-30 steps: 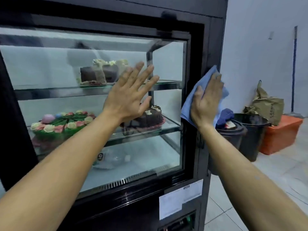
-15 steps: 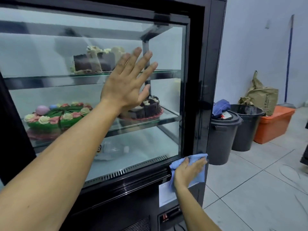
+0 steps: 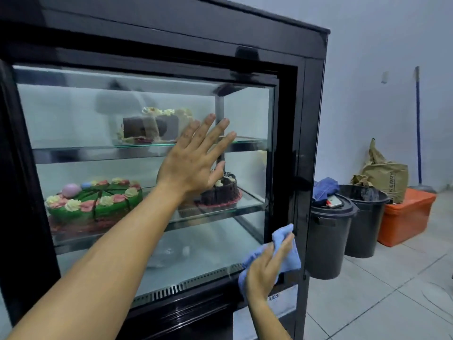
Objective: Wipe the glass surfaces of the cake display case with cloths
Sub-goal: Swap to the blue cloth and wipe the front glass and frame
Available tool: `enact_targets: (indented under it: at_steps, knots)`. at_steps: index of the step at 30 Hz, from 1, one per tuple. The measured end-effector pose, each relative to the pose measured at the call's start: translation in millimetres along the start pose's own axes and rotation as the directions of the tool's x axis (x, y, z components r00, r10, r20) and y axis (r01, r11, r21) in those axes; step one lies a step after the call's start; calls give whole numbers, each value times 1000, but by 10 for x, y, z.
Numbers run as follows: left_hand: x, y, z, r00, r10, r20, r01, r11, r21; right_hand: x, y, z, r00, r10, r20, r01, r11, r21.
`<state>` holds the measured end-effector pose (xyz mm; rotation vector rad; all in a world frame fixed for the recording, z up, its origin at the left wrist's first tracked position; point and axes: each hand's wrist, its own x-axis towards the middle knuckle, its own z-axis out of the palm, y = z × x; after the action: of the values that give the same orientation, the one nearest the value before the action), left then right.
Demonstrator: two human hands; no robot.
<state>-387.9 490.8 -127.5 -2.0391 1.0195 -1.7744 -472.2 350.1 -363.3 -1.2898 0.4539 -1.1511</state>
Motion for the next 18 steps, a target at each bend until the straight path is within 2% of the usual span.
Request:
enact_targets:
  at_steps: [4, 5, 7, 11, 13, 14, 15, 16, 17, 18]
  knots:
    - [-7, -18, -39, 1000, -10, -24, 10, 1000, -6, 509, -515, 396, 952, -303, 32, 304, 950, -68]
    - [-14, -12, -47, 999, -26, -30, 25, 1000, -8, 625, -578, 492, 913, -403, 64, 407, 907, -109]
    - [-14, 1, -56, 998, -47, -44, 47, 999, -4, 891, -818, 645, 850, -506, 148, 525, 838, -149]
    - [19, 5, -124, 996, -77, -33, 74, 995, -72, 1374, -1672, 914, 800, -558, 218, 588, 801, -109]
    - [72, -49, -231, 995, -69, -68, 58, 987, -150, 1487, -2167, 1051, 811, -545, 213, 570, 818, -74]
    - [98, -120, -301, 992, -80, -97, 64, 985, -160, 1468, -2339, 1130, 790, -572, 220, 599, 796, -82]
    - [125, -275, -390, 982, -128, -138, 108, 983, -146, 1393, -2491, 1241, 744, -611, 272, 651, 754, -89]
    - [131, -442, -472, 959, -217, -180, 195, 972, -134, 1282, -2579, 1326, 658, -674, 336, 734, 674, -85]
    - [113, -639, -539, 921, -327, -212, 306, 944, -124, 1121, -2638, 1408, 541, -727, 422, 815, 578, -49]
    - [67, -825, -589, 878, -422, -224, 406, 907, -117, 964, -2649, 1467, 388, -765, 514, 889, 457, 9]
